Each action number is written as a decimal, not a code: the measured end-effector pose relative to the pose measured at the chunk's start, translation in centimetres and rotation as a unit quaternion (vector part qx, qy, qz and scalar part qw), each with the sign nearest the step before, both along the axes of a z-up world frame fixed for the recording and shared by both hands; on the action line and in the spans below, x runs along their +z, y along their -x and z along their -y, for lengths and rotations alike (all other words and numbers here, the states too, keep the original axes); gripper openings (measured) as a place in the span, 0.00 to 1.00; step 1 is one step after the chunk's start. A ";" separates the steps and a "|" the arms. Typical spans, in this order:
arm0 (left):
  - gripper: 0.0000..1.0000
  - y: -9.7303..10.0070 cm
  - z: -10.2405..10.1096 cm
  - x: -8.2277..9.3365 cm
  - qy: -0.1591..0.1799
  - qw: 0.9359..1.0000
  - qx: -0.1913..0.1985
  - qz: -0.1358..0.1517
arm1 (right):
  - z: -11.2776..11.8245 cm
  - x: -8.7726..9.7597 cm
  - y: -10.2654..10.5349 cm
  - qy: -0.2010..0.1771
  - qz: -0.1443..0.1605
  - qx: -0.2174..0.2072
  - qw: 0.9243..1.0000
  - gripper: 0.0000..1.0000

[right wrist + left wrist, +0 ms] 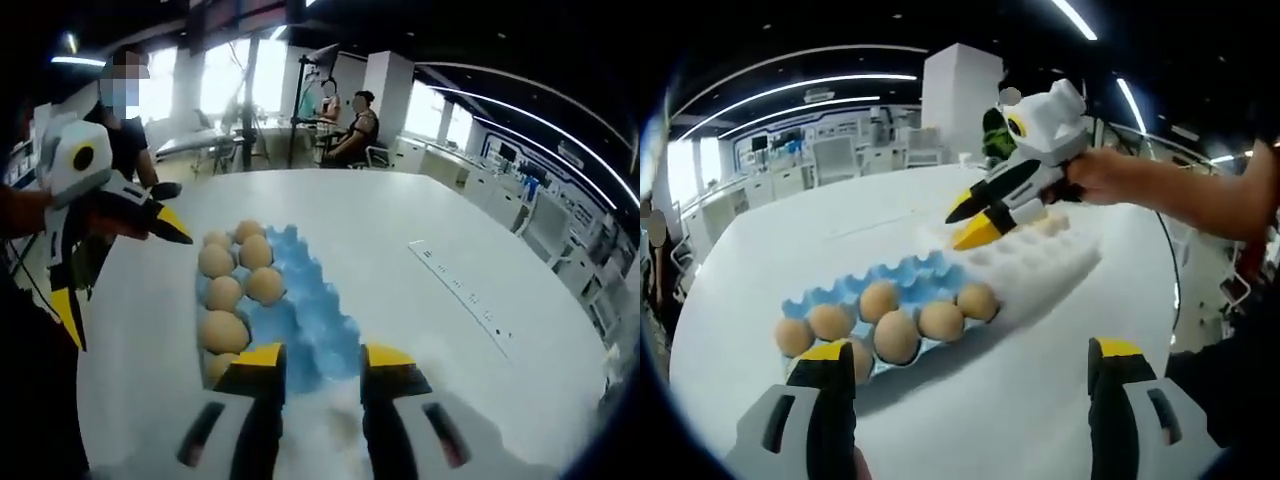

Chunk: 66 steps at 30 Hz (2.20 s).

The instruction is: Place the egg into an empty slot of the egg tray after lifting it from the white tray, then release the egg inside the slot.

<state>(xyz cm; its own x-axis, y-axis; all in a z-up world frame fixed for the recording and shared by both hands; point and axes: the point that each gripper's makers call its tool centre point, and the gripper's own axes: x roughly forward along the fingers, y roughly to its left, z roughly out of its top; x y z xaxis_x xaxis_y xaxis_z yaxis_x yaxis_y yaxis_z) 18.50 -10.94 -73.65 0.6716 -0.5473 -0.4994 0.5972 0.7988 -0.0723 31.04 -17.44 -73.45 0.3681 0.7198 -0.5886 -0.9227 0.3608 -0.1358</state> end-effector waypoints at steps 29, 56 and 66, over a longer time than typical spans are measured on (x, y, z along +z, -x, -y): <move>0.99 -0.1 4.9 -0.3 0.007 0.999 -0.043 -0.002 | 11.0 -0.2 0.2 -0.012 -0.016 -0.091 0.996 0.29; 0.99 0.0 7.4 -0.4 0.009 0.998 -0.067 -0.004 | 18.9 -2.9 1.0 0.040 -0.023 -0.147 0.988 0.27; 0.99 0.2 7.4 -0.5 0.009 0.998 -0.069 -0.006 | 20.4 -4.2 0.8 0.061 -0.038 -0.172 0.983 0.26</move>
